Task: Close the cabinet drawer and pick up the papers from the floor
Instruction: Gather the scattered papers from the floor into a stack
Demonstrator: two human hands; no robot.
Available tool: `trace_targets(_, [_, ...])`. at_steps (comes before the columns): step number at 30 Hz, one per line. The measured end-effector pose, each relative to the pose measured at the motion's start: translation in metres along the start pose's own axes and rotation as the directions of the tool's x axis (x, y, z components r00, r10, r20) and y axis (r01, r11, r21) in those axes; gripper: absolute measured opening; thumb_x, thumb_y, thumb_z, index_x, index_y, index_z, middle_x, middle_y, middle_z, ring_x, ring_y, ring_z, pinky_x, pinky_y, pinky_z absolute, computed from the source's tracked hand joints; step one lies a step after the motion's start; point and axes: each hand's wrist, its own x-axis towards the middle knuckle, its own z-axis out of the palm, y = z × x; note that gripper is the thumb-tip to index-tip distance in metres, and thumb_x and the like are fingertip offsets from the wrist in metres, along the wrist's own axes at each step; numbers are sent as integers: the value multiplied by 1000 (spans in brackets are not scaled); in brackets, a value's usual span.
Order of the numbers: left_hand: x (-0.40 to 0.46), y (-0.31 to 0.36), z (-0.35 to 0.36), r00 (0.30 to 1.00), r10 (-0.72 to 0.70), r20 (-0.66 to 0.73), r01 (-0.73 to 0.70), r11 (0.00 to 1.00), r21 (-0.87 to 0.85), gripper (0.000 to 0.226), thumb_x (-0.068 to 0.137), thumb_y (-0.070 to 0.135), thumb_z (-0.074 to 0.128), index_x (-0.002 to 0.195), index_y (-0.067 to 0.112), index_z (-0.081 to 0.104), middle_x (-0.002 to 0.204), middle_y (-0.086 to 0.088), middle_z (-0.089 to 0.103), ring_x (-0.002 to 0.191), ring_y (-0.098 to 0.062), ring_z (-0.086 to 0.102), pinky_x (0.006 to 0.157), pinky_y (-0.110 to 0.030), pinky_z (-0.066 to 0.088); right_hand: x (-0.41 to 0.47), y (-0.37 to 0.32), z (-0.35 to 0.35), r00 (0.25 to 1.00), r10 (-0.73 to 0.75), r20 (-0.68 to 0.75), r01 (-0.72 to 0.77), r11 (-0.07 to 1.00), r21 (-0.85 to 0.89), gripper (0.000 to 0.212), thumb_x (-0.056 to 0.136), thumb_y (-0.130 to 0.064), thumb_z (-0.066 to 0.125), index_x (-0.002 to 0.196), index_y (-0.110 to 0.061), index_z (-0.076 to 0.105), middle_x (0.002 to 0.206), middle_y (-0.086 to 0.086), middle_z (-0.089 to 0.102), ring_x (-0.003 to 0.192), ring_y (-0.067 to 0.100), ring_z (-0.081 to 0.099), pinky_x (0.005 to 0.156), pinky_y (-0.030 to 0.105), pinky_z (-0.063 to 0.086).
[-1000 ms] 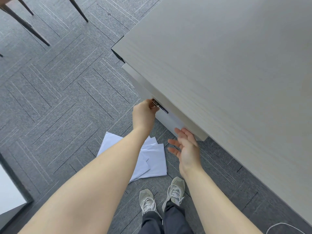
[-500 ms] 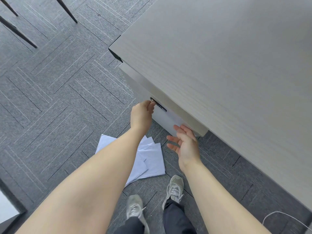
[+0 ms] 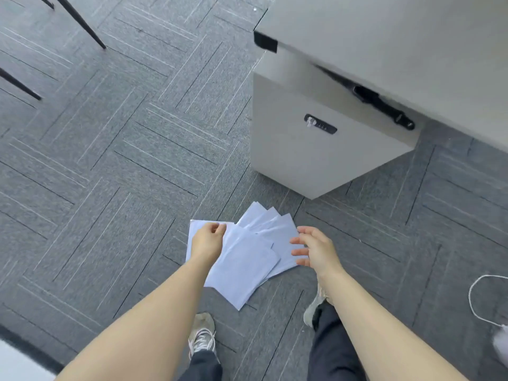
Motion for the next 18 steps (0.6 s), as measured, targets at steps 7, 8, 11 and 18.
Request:
trace_targets(7, [94,-196,-3,973,-232,16,233,970,-68,43,86,28,60,124,7,62,126,-12,65,113,-32,62,98,-44,51,84,188,80,983,185,-20,-186,975,-126,25,94,-17,50,119,-16,53,91,5,65,70,23,58,57,32,49])
trace_targets(8, [114,-220,5,968,-251,16,251,966,-59,44,86,27,62,124,7,61,127,-12,65,113,-33,62,96,-43,50,105,213,86,980,195,-33,-198,972,-131,26,94,-18,50,120,-15,54,90,5,64,71,23,58,57,32,49])
trace_targets(11, [179,-283,35,967,-253,-10,253,967,-18,46,84,24,66,124,3,60,124,-16,65,112,-36,62,93,-44,50,173,283,98,974,204,-96,-216,966,-144,23,93,-17,50,113,-9,57,86,4,61,70,23,55,60,32,48])
trace_targets(18, [311,-373,103,928,-307,-211,326,943,62,85,75,42,74,137,-3,37,145,-25,39,128,-43,45,104,-51,41,317,384,104,907,203,-369,-253,963,-92,75,71,-56,71,120,-1,56,115,18,64,100,35,63,82,46,56])
